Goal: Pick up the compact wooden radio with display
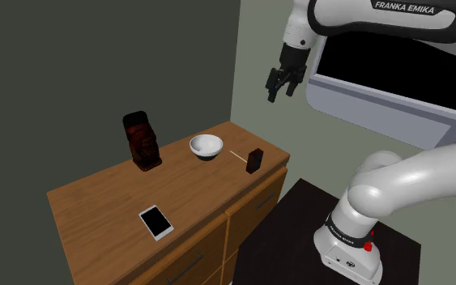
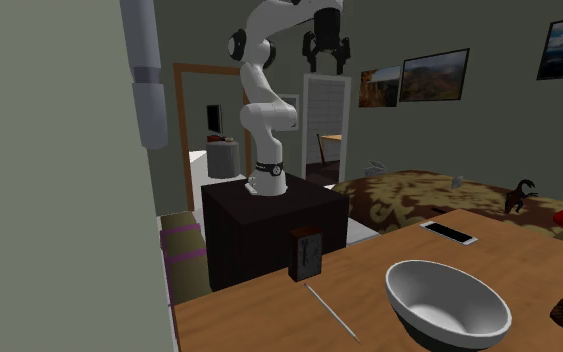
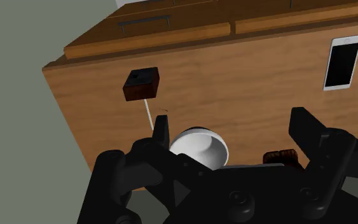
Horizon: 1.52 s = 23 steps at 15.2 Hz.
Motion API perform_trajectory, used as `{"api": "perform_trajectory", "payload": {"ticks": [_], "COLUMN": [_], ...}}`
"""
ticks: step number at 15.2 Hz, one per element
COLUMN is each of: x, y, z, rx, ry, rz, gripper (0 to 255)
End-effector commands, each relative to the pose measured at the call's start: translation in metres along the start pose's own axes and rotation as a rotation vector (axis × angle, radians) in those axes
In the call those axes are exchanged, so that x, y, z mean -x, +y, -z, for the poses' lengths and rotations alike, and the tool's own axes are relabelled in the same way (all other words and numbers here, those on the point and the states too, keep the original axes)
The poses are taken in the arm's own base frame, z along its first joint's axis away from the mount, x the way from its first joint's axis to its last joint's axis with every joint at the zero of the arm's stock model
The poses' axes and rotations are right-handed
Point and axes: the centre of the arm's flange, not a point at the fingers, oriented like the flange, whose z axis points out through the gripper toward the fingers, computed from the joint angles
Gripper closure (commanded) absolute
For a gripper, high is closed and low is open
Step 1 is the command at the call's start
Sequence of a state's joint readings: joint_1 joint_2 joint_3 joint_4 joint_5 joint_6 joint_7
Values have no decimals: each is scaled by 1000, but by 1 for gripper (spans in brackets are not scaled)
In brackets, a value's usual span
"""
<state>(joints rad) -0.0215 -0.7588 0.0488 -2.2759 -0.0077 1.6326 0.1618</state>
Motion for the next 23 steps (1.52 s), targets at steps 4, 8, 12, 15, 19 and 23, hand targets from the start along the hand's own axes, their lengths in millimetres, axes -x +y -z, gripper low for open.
{"api": "perform_trajectory", "payload": {"ticks": [4, 8, 12, 15, 19, 23], "x": [-19, -43, -66, -81, -100, -115], "y": [9, 23, 39, 53, 73, 95], "z": [-34, -79, -125, -159, -205, -251], "rx": [1, 3, 4, 5, 7, 9], "ry": [-6, -14, -22, -28, -37, -45], "rz": [-76, -176, -277, -353, -453, -554], "gripper": [0, 0, 0, 0, 0, 0]}}
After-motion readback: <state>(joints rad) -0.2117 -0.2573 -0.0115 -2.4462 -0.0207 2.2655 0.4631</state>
